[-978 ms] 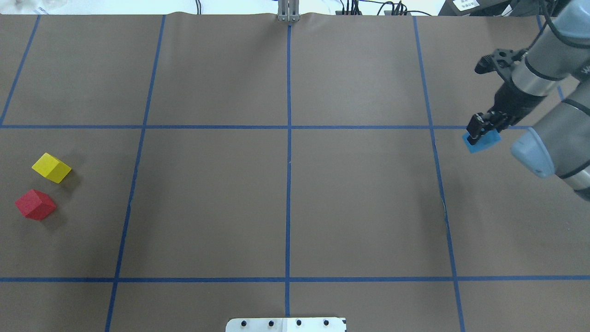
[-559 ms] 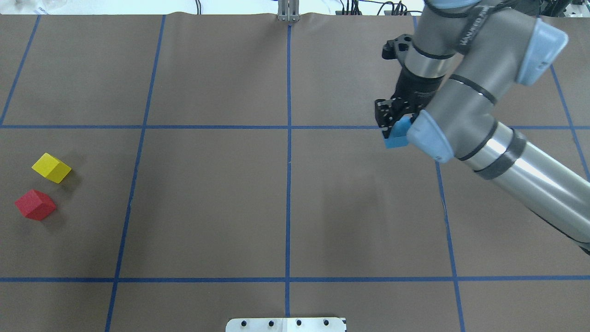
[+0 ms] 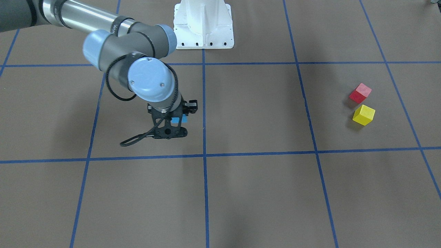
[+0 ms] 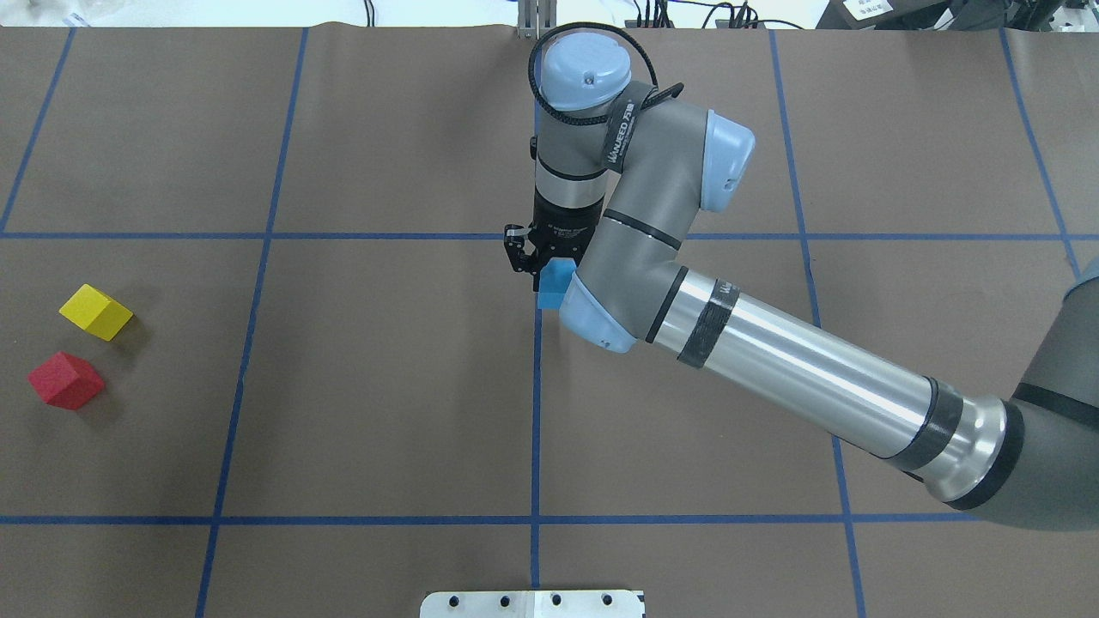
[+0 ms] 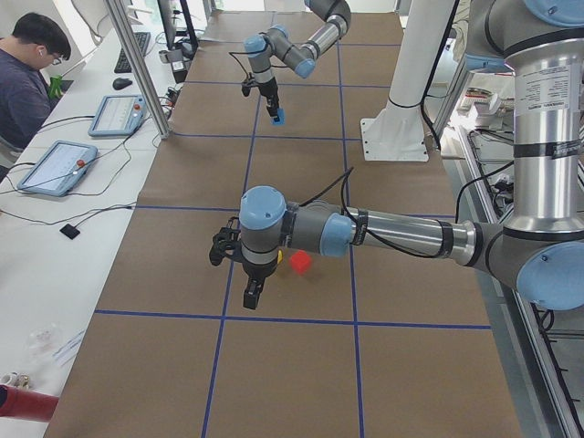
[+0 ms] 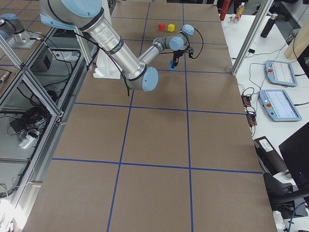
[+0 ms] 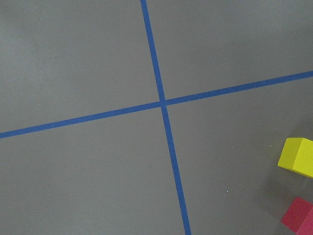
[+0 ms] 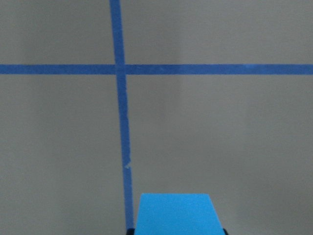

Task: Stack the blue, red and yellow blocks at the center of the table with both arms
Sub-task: 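Carry the blue cube with the right gripper to the table center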

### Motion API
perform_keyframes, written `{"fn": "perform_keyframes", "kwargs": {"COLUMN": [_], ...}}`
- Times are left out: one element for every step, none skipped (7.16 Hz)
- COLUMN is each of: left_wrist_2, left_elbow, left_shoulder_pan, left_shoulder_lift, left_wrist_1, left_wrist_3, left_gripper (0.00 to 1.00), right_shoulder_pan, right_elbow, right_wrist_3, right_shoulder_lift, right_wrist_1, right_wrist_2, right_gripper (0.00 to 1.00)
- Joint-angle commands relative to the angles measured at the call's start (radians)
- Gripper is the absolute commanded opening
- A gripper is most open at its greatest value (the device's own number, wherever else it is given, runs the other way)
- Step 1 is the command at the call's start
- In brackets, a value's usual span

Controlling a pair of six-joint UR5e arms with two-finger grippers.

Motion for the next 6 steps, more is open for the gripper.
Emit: {"fn": "perform_keyframes", "kwargs": {"left_wrist_2": [0.0,0.0,0.0,0.0,0.0,0.0], "left_elbow": [0.002,0.004,0.004,0.004,0.005,0.005], "left_shoulder_pan": [0.0,0.0,0.002,0.0,0.0,0.002], "left_shoulder_lift": [0.0,0.0,-0.002,-0.002,-0.002,-0.008], "left_wrist_1": [-0.001,-0.001,-0.001,-0.001,-0.001,-0.001], "left_wrist_3": [0.001,0.001,0.001,0.001,0.001,0.001], "left_gripper": [1.0,1.0,1.0,1.0,1.0,1.0], "right_shoulder_pan": [-0.037,-0.043,-0.047,-0.049,-0.054,-0.058], "right_elbow": [-0.026,-0.043,-0.049,-0.049,-0.049,-0.046], "right_wrist_3": [0.039,0.042,0.049,0.066,0.068,0.074], "right_shoulder_lift": [0.007,0.021,0.024,0.024,0.023,0.024], "right_wrist_1": [0.026,0.027,0.027,0.03,0.032,0.032], "right_wrist_2": [-0.04,-0.052,-0.056,-0.059,-0.06,-0.072], "right_gripper": [0.0,0.0,0.0,0.31,0.72,0.98]}}
